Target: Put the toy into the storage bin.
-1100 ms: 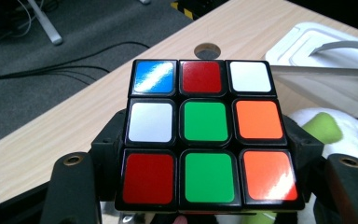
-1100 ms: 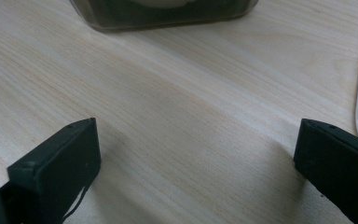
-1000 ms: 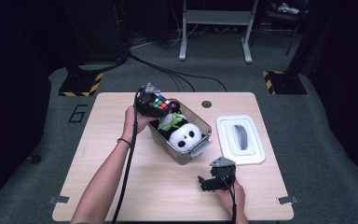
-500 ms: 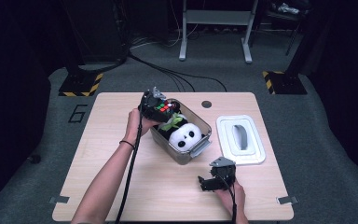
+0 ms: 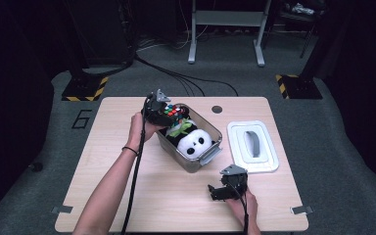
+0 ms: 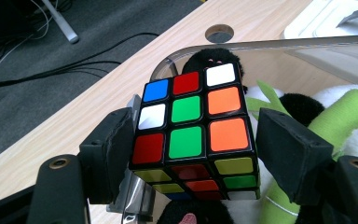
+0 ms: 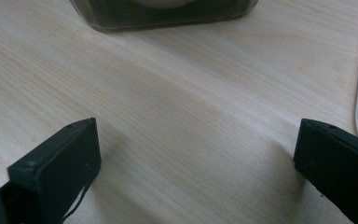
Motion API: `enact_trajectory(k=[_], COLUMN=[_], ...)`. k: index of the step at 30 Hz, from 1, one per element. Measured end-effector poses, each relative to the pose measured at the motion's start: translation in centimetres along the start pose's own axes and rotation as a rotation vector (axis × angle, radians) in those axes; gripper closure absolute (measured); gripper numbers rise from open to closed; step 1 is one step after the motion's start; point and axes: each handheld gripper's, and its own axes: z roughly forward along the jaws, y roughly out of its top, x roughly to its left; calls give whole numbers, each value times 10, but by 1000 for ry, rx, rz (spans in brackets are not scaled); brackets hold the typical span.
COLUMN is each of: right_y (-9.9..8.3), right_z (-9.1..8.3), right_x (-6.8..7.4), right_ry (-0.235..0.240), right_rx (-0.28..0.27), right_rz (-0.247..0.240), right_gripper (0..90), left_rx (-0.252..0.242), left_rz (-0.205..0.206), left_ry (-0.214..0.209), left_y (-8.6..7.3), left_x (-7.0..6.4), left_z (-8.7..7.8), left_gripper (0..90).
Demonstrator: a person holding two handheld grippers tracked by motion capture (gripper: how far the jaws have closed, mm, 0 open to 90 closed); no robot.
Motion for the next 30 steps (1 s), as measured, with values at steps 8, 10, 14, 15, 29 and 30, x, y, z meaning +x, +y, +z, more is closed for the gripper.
enact_trajectory(k=[8, 10, 14, 15, 29, 30], right_y=[0, 0, 0, 0, 0, 0], right_z=[0, 0, 0, 0, 0, 0], right_x=[0, 0, 0, 0, 0, 0], right_ry=[0, -2, -2, -2, 0, -3], right_rx=[2, 2, 2, 3, 0, 0], right_rz=[-4, -7, -6, -6, 0, -3], right_gripper=[0, 0, 0, 0, 0, 0], left_rx=[43, 38, 32, 25, -23, -22], left_rz=[-19, -19, -10, -14, 20, 22], left_ry=[-22, -21, -14, -15, -4, 2], left_y=[-9, -11, -9, -9, 4, 4], left_x=[5, 4, 3, 3, -8, -8], left_z=[5, 6, 3, 2, 2, 3], left_gripper=[287, 286, 287, 291, 382, 395])
